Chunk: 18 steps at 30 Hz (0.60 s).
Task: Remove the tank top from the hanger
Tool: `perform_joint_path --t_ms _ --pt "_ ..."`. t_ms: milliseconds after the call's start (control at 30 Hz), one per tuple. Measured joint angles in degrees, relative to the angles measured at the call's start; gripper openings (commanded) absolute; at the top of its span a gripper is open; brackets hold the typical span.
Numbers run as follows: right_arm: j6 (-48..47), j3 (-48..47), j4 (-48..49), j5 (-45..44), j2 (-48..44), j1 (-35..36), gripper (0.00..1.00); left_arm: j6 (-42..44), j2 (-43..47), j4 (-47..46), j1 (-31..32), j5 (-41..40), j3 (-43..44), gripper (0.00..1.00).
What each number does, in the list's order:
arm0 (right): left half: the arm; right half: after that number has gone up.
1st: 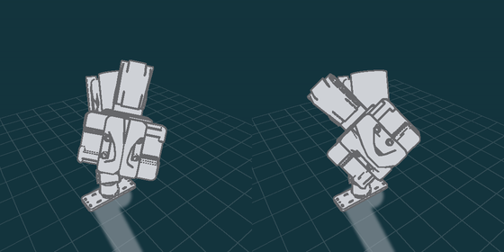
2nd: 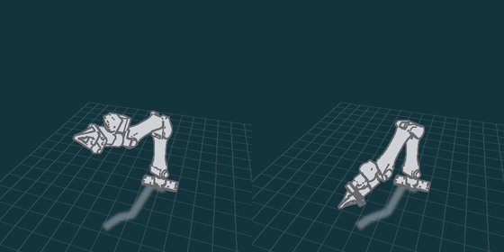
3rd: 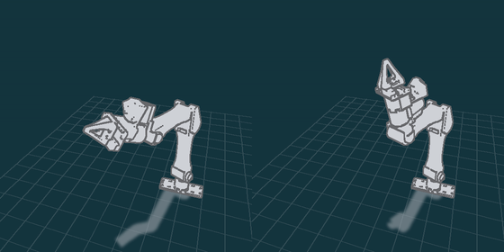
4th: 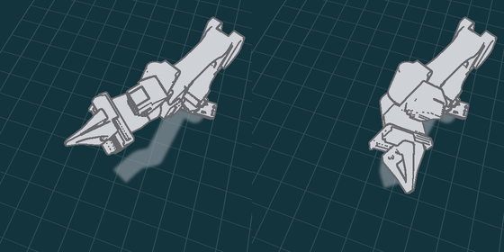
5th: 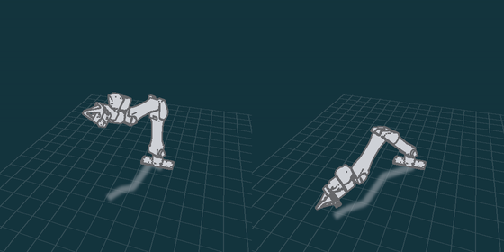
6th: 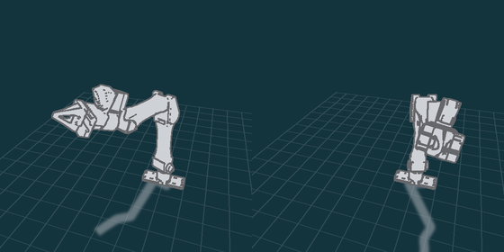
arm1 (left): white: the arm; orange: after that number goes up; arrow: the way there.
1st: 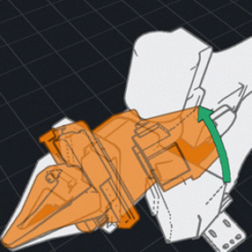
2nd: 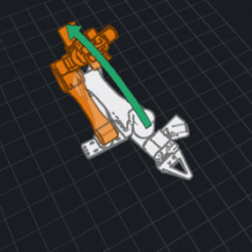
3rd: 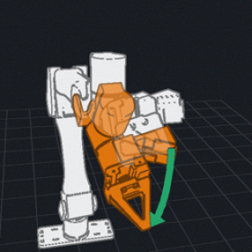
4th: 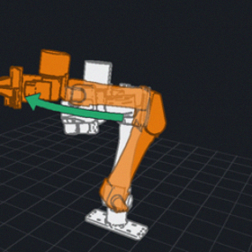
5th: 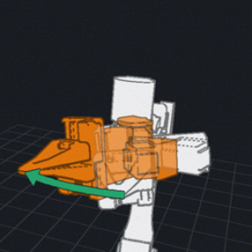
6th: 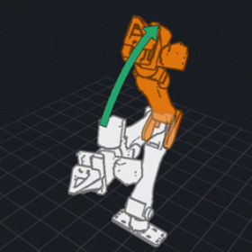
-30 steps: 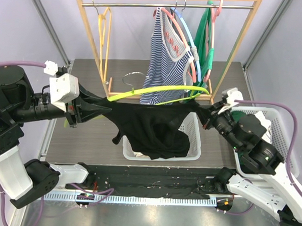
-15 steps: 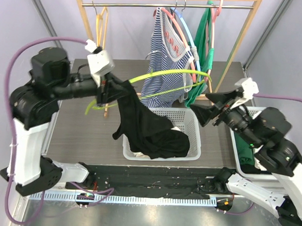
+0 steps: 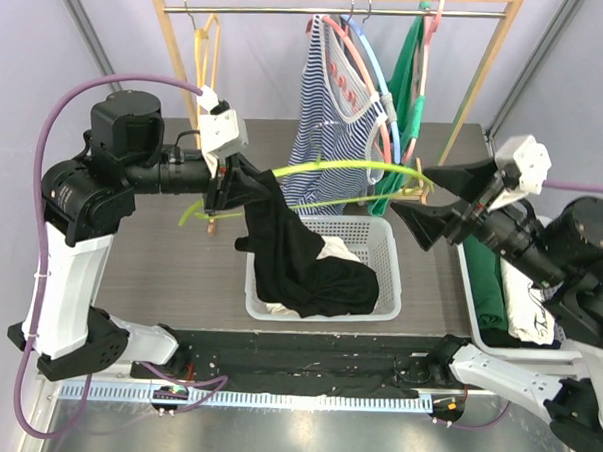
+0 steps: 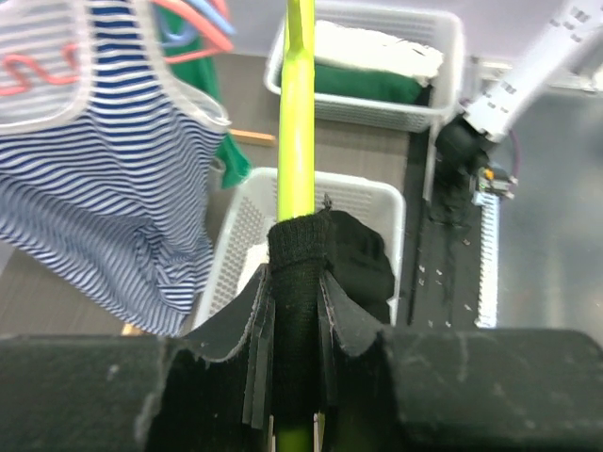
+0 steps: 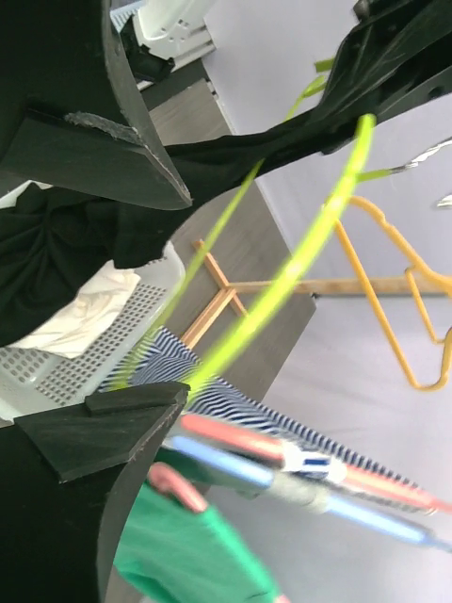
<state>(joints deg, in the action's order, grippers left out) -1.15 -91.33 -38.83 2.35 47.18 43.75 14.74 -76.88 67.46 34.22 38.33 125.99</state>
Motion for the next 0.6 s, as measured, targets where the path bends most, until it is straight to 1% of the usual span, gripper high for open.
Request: perform_joint_path --t_ms 67,200,433,533,600 --pt "-1.68 -5.07 -0.74 2.91 4.28 0.00 0.81 1.36 0.02 2.08 0.39 2.38 0.00 0.00" --pt "-3.56 -10.45 -3.26 8.66 9.33 -0.04 0.81 3.89 0.63 4.94 0.66 4.87 -1.05 0.00" --pt "-5.09 -12.81 -9.49 18.73 13.66 -0.04 0.76 6.43 1.18 8.15 0.74 7.54 -1.42 0.00" --pt "-5.33 -12.79 -11.67 22.18 15.04 -0.04 0.69 6.80 1.18 8.70 0.92 8.33 -1.42 0.00" --pt "-5.64 -12.76 -12.72 23.54 15.65 -0.04 0.51 6.86 1.14 9.11 0.94 8.66 -1.22 0.00"
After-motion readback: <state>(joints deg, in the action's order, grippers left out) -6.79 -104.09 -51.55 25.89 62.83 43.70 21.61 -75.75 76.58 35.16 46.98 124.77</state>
